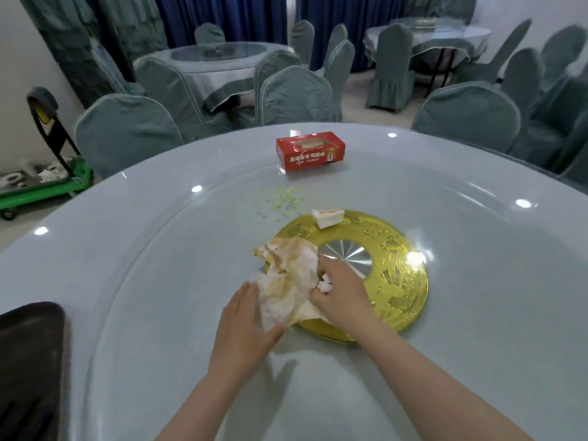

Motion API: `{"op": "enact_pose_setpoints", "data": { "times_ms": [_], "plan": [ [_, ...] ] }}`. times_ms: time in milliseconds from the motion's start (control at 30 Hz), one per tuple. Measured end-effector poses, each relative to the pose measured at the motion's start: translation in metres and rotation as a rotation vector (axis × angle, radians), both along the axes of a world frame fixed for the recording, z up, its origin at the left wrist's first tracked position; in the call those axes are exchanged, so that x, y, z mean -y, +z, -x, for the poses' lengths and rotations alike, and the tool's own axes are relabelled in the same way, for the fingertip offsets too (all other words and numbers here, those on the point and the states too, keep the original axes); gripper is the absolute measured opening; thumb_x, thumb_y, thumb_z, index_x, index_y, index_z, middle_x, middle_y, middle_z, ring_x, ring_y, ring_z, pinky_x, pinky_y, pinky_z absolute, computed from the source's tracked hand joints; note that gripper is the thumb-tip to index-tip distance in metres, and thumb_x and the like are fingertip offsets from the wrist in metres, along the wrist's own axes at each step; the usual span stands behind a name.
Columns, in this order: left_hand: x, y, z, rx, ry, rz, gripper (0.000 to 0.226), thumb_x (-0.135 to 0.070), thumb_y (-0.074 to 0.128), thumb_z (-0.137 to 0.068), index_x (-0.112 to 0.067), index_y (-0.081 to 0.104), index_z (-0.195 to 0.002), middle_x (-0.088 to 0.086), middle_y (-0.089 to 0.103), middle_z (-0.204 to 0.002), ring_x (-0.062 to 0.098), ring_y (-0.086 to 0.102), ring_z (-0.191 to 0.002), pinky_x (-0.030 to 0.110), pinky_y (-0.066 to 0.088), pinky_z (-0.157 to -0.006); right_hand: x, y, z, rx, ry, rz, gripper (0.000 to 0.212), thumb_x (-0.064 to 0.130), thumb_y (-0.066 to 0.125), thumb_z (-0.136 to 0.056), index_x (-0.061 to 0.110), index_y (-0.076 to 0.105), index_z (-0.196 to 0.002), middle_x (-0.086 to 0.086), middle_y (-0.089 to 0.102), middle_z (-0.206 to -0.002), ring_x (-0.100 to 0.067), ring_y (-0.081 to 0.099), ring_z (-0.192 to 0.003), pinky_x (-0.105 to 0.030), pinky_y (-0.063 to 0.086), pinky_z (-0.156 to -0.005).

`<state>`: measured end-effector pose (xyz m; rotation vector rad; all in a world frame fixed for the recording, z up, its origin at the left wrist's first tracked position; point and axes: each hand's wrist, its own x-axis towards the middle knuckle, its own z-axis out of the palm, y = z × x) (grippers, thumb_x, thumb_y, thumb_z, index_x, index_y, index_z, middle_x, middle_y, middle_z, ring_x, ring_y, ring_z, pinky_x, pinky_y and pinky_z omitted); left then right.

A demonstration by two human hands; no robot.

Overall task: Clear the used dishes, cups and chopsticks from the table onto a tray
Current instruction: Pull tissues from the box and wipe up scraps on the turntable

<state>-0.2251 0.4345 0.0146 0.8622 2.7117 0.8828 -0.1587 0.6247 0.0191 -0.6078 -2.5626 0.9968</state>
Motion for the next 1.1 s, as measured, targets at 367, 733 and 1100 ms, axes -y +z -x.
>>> {"op": "enact_pose_setpoints", "data": {
  "times_ms": [367, 733, 1100],
  "plan": [
    [-0.005, -0.022, 0.044, 0.011, -0.181, 0.370, 0.084, -0.057, 0.043, -0.094, -0.021, -0.002, -0.155, 0.002, -0.015, -0.162, 0.021, -0.012, -0.149, 0.040, -0.004, -0.118, 0.015, -0.028, 0.085, 0.311, 0.077, -0.246, 0.103, 0.086, 0.038, -0.065, 0.036, 0.005, -0.148, -0.001, 0.000, -0.160, -0.031, 0.001, -0.144, -0.053, 0.012, -0.115],
    [0.023, -0.001, 0.003, 0.285, -0.169, -0.023, 0.061, -0.024, 0.060, -0.092, -0.031, 0.035, -0.147, -0.017, 0.029, -0.154, 0.000, 0.026, -0.140, 0.011, 0.020, -0.108, 0.029, -0.037, 0.040, 0.112, 0.113, -0.315, 0.024, 0.028, 0.066, -0.082, 0.019, 0.062, -0.104, 0.002, 0.056, -0.112, -0.022, 0.044, -0.108, -0.024, 0.031, -0.087],
    [0.085, 0.009, -0.018, 0.150, 0.029, 0.357, 0.085, -0.050, 0.054, -0.091, -0.022, 0.006, -0.155, 0.000, -0.002, -0.163, 0.019, 0.000, -0.150, 0.037, 0.006, -0.119, 0.030, -0.018, -0.009, 0.362, -0.018, -0.365, 0.027, 0.032, 0.058, -0.083, 0.021, 0.058, -0.108, 0.003, 0.059, -0.111, -0.022, 0.046, -0.105, -0.031, 0.041, -0.083]
  ]
}}
